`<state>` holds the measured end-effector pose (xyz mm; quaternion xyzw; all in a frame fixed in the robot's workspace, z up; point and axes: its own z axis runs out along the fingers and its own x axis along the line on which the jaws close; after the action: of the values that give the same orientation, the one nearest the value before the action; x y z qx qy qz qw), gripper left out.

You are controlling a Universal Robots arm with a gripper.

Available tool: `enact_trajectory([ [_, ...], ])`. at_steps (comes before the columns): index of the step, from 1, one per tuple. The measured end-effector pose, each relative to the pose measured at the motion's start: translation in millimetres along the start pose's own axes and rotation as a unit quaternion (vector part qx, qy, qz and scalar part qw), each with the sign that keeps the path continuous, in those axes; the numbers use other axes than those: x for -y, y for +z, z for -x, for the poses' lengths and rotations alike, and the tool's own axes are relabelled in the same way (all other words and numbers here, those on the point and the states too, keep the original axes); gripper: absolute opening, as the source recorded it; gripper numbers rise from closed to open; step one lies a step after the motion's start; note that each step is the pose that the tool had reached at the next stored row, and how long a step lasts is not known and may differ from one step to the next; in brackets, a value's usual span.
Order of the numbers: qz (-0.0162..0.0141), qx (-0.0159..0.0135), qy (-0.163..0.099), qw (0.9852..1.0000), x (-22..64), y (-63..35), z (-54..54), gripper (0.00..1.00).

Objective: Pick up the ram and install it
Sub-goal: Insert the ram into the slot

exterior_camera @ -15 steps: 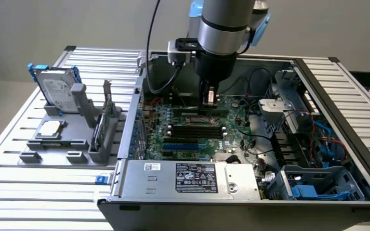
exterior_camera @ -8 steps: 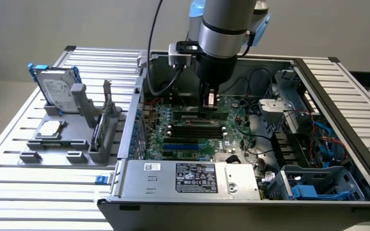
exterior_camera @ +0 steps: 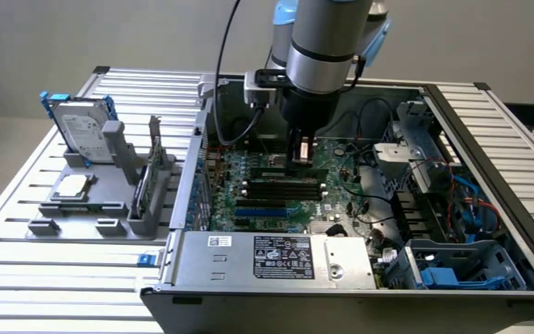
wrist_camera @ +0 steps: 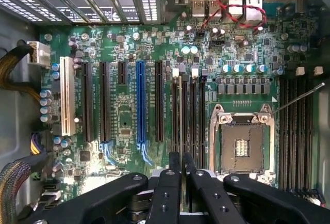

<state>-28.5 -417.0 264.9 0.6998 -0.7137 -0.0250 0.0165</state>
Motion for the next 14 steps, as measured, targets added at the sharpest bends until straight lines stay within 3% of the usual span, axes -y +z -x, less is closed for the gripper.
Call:
enact_trajectory([
  [9, 0.0053, -0.0002, 0.0, 1.0, 1.3, 15.8, -0.2, 0.14],
  [14, 0.0122, -0.0003, 0.0, 0.9999, 3.0, 22.6, -0.3, 0.14],
])
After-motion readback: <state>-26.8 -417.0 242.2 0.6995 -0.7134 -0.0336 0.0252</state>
